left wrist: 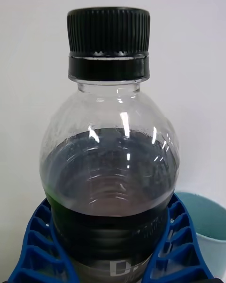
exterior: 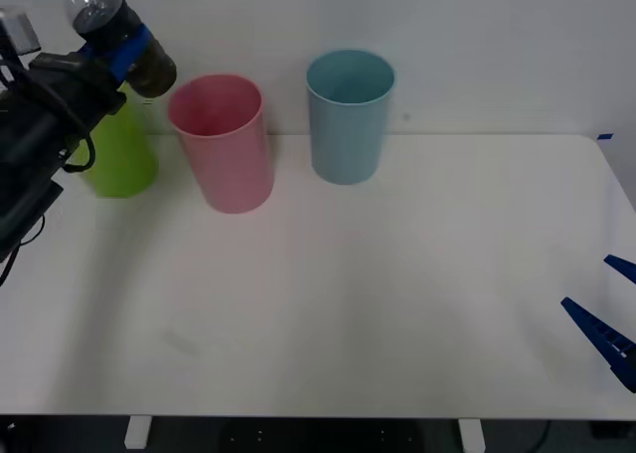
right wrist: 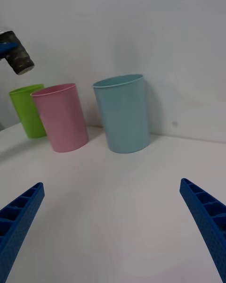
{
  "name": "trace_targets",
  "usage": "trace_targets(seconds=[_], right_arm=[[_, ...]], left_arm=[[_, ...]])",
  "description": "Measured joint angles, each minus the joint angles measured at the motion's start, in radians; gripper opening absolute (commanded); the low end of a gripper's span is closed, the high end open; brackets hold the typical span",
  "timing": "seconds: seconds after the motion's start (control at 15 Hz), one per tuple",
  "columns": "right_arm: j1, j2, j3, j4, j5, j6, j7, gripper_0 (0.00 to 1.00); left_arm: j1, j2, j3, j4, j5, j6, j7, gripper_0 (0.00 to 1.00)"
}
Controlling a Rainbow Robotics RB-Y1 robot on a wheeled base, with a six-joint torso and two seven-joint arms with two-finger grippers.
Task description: Grasp the object on the table and drop it into the matching bin: aluminum can to the light blue bin, PET bottle to the pink bin.
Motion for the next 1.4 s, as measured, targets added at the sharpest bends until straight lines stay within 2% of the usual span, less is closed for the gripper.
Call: trace_targets(seconds=[0.47, 0.8, 1.2, 1.27, 1.33, 1.4], right_arm=[[0.0, 0.0, 0.0, 0.0, 0.0, 0.0, 0.0, 1.0], [0.0, 0.0, 0.0, 0.0, 0.0, 0.0, 0.0, 1.0], [0.0, 0.0, 0.0, 0.0, 0.0, 0.0, 0.0, 1.0], [0.0, 0.0, 0.0, 0.0, 0.0, 0.0, 0.0, 1.0], [0.0, 0.0, 0.0, 0.0, 0.0, 0.0, 0.0, 1.0], [0.0, 0.0, 0.0, 0.0, 0.0, 0.0, 0.0, 1.0]], left_arm=[[-0.124, -0.001, -0.046, 0.101, -0.137, -0.006, 0.037, 0.03], [-0.197, -0.007, -0.084, 0.162, -0.198, -0.006, 0.06, 0.03], [-0.212, -0.041, -0.088, 0.165, -0.247, -0.005, 0.067, 0.06], [-0.212, -0.041, -0.089, 0.165, -0.248, -0.005, 0.067, 0.14], [-0.212, -0.041, -0.089, 0.165, -0.248, -0.005, 0.068, 0.31], [-0.212, -0.042, -0.089, 0.165, -0.246, -0.005, 0.069, 0.81]])
